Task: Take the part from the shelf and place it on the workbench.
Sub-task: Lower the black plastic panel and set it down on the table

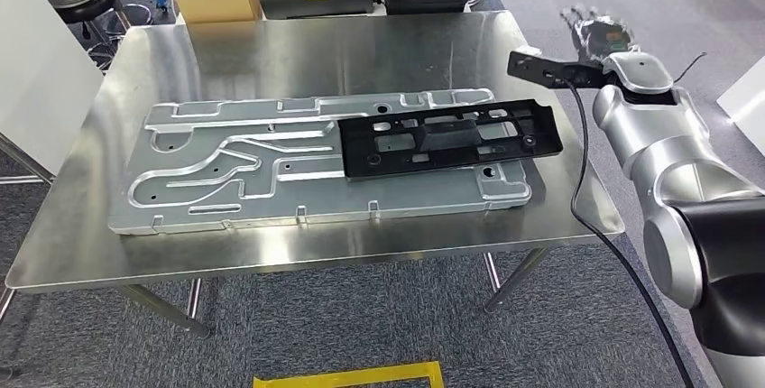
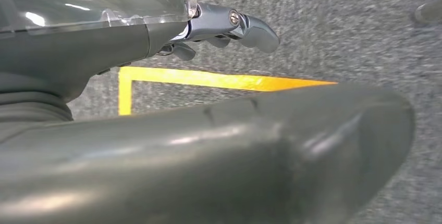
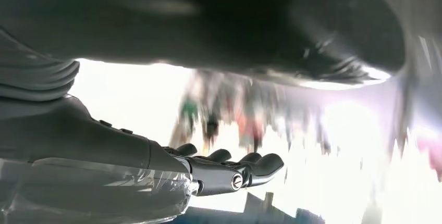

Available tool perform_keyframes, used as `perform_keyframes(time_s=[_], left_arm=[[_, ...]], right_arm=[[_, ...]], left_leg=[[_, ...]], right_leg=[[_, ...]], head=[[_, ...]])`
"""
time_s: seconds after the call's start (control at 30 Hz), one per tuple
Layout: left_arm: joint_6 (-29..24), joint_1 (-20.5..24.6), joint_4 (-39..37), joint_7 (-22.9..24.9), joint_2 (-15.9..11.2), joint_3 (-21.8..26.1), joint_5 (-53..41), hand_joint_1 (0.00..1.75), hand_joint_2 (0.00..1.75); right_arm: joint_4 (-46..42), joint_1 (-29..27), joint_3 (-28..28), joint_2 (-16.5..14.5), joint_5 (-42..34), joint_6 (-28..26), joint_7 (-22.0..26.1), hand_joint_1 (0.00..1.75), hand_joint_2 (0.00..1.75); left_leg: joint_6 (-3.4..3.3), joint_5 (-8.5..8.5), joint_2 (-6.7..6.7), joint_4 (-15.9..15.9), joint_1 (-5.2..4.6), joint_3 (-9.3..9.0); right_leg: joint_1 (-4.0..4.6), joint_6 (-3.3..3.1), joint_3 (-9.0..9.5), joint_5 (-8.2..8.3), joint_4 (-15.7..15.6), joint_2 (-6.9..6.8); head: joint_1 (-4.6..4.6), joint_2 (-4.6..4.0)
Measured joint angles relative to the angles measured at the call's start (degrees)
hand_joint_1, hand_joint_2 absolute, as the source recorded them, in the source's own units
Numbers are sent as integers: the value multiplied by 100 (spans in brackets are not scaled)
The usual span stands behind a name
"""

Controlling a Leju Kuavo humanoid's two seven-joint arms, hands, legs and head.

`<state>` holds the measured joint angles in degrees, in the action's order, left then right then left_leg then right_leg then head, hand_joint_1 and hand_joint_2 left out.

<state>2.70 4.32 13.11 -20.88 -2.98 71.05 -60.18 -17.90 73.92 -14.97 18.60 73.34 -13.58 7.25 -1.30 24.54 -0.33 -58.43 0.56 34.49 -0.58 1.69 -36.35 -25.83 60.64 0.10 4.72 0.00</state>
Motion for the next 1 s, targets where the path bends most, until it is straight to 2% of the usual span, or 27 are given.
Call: perform_keyframes(time_s=[0.07,0.1,0.13,0.17,0.2,0.27,0.33,0.4,0.47,0.5,0.53,0.6,0.63,0.67,0.7,0.77,0.83,0.87,0.93,0.97,1.0], left_arm=[[95,11,-1,-80,53,8,29,0,0],[129,11,-2,-111,84,14,34,0,0],[151,6,-4,-133,115,21,36,0,0],[163,1,-5,-146,146,28,38,0,0],[167,-4,-6,-155,172,34,38,0,0],[184,-5,-8,-168,222,43,39,0,0],[238,4,-13,-182,271,50,65,0,0],[301,0,-18,-206,325,73,143,0,0],[324,-41,-20,-258,380,132,260,0,0],[326,-71,-21,-289,414,172,320,0,0],[326,-101,-24,-317,443,213,377,0,0],[325,-150,-29,-344,502,296,466,0,0],[325,-164,-32,-348,523,335,498,0,0],[325,-168,-34,-349,539,369,522,0,0],[326,-163,-36,-346,552,399,544,0,0],[320,-129,-37,-329,569,453,592,0,0],[303,-77,-37,-299,590,500,642,0,0],[289,-52,-37,-284,606,516,667,0,0],[260,-17,-38,-260,654,539,710,0,0],[247,-6,-38,-244,679,550,724,0,0],[240,3,-39,-231,705,563,734,0,0]], right_arm=[[-423,-351,282,12,-446,-1499,545,0,0],[-763,-638,469,18,-602,-2059,751,0,0],[-1143,-966,657,22,-687,-2361,868,0,0],[-1525,-1287,828,24,-708,-2413,906,0,0],[-1869,-1560,977,26,-698,-2311,919,0,0],[-2406,-1924,1220,26,-665,-2076,993,0,0],[-3071,-2355,1488,41,-692,-2227,1108,0,0],[-4248,-3314,1890,85,-918,-2505,1182,0,0],[-5694,-4722,2481,99,-1410,-2637,1332,0,0],[-6345,-5453,2834,67,-1718,-2645,1488,0,0],[-6948,-6141,3232,-5,-2031,-2619,1713,0,0],[-7978,-7257,4047,-318,-2485,-2450,2292,0,0],[-8407,-7655,4427,-556,-2578,-2312,2589,0,0],[-8763,-7955,4746,-821,-2575,-2163,2838,0,0],[-9061,-8184,5010,-1088,-2509,-2022,3019,0,0],[-9478,-8496,5385,-1600,-2259,-1756,3185,0,0],[-9651,-8651,5612,-2018,-1975,-1517,3176,0,0],[-9667,-8692,5687,-2177,-1866,-1422,3156,0,0],[-9617,-8736,5813,-2421,-1704,-1267,3099,0,0],[-9550,-8743,5885,-2519,-1626,-1190,3066,0,0],[-9457,-8739,5969,-2606,-1537,-1107,3026,0,0]], left_leg=[[-41,-12,-3,17,4,-7],[-50,-10,-13,17,4,-10],[-56,-7,-27,16,4,-16],[-59,-5,-43,14,3,-21],[-58,-2,-56,12,-2,-24],[-50,4,-67,7,-23,-23],[-19,17,-76,5,-47,-27],[34,39,-125,13,-31,-60],[97,117,-164,-13,-8,-93],[131,229,-144,-127,-8,-66],[163,408,-101,-366,-4,22],[224,843,-15,-1107,20,309],[248,984,1,-1424,33,424],[264,1017,8,-1561,41,453],[268,939,8,-1468,45,370],[238,611,4,-715,44,-71],[183,405,1,-42,24,-431],[155,384,1,84,12,-490],[91,329,10,114,-7,-478],[47,282,20,134,-7,-466],[-1,228,31,157,-4,-439]], right_leg=[[-11,43,-274,-342,629,0],[-13,59,-448,-502,1011,0],[-17,69,-582,-585,1292,-1],[-19,67,-631,-561,1373,-2],[-20,54,-573,-438,1226,-3],[-2,-14,-212,-73,437,-7],[44,-77,77,123,-162,-22],[101,-122,172,119,-283,-74],[100,-174,276,94,-347,-173],[85,-202,322,83,-379,-227],[68,-228,352,74,-400,-268],[62,-266,355,53,-393,-302],[59,-273,346,50,-382,-290],[54,-275,337,50,-368,-263],[48,-276,330,49,-355,-226],[39,-266,324,53,-330,-133],[52,-221,319,69,-305,-50],[52,-187,315,83,-299,-26],[41,-104,309,125,-309,-4],[28,-66,295,98,-287,-2],[18,-31,256,-10,-199,-1]], head=[[0,0],[0,0],[0,0],[0,0],[0,0],[0,0],[0,0],[0,0],[0,0],[0,0],[0,0],[0,0],[0,0],[0,0],[0,0],[0,0],[0,0],[0,0],[0,0],[0,0],[0,0]])
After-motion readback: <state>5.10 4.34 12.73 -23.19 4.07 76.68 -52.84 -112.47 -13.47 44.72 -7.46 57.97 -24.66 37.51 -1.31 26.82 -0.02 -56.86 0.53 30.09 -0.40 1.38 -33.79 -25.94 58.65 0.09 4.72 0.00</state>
